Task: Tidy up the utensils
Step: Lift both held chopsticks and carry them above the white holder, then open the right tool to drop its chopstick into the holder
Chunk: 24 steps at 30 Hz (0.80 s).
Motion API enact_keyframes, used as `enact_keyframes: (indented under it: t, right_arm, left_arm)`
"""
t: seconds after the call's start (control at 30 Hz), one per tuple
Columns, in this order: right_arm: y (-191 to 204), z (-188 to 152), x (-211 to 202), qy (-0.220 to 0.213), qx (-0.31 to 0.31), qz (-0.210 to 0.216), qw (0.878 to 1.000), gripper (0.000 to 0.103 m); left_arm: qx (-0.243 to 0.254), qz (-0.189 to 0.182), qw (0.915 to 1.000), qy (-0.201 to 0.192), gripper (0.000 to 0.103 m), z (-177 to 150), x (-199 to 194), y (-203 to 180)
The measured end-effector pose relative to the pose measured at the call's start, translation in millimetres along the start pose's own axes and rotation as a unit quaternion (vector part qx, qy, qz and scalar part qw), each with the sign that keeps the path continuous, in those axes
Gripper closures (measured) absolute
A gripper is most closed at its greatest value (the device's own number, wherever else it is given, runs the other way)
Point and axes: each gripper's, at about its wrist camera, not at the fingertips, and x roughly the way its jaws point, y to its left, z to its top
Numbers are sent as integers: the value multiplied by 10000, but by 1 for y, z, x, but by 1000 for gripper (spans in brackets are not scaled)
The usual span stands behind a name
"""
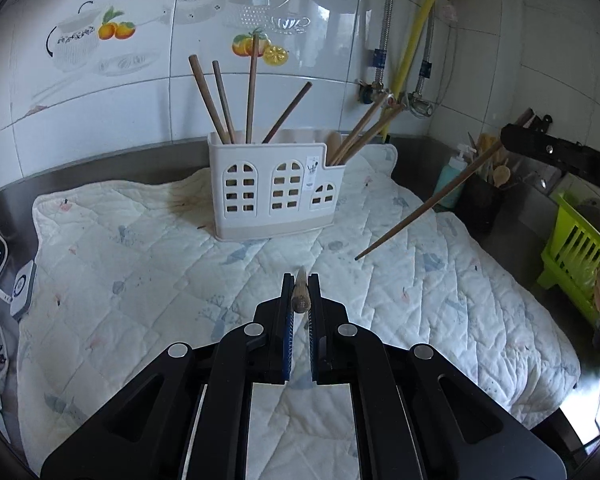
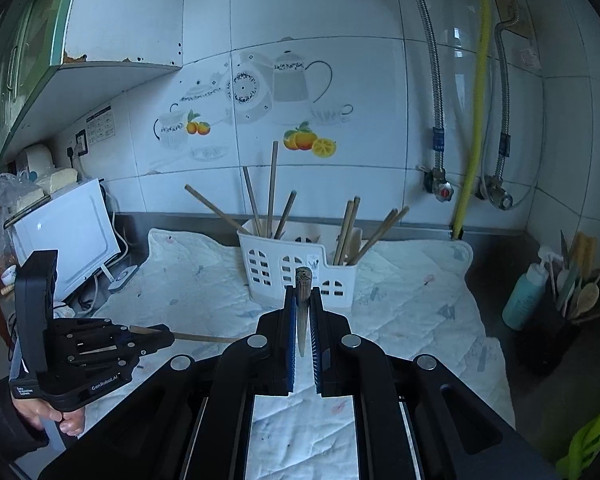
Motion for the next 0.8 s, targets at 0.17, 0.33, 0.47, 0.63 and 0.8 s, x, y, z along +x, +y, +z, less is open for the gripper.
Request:
enact_keyframes:
  t: [0.17,0.33,0.47,0.63,0.8]
  right_arm:
    - [-11,60,6,-203,-105,45,9997,96]
    - [-10,107,26,-232,-371,-161,9989,96]
    - [-9,119,54,-72,-523,-312,9981,96]
    - [-11,119,92,293,-580,-379,9972,96]
    - [-19,113,123,599,-469,-357,9965,96]
  left_arm:
    - [92,97,9999,-68,98,29,7,10]
    - [98,65,9999,-105,98,50,12,17]
    - [142,22,9997,-213,98,66,10,18]
    - [168,-93,9992,-356,98,85,-1,18]
    - [246,-183,9974,-658,98,114,-23,12]
